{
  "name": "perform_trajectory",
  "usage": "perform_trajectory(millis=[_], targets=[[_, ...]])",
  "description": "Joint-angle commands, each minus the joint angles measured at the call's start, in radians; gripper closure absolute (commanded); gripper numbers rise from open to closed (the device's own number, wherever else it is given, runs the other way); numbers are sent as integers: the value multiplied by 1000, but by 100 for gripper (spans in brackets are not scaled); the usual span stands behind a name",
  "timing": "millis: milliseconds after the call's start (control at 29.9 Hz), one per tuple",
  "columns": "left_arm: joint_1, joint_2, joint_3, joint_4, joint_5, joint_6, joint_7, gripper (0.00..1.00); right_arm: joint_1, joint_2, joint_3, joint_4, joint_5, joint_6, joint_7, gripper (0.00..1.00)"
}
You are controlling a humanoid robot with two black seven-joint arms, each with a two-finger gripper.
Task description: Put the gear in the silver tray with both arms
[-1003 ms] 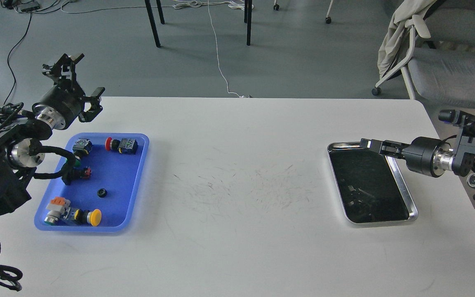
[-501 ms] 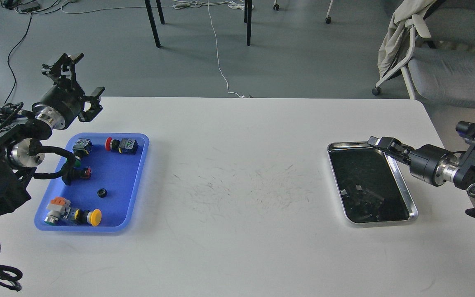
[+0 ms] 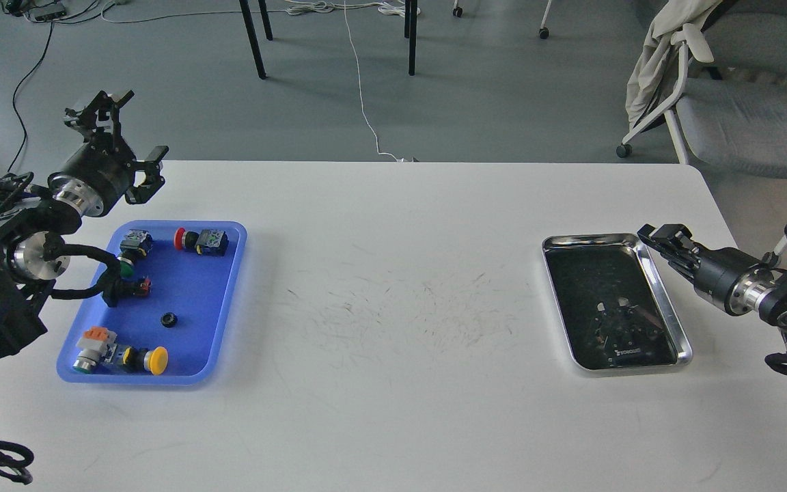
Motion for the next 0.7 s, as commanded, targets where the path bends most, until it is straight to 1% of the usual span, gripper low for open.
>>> perform_trajectory(millis=[0,368,669], targets=[[-1,3,0,0,0,0,0,2,-35,20,29,14,21,0,0,98],[-1,9,-18,-2,0,0,-1,2,-61,64,40,25,22,7,0,98],[-1,44,-28,-6,0,0,-1,2,-66,100,25,14,21,6,0,96]])
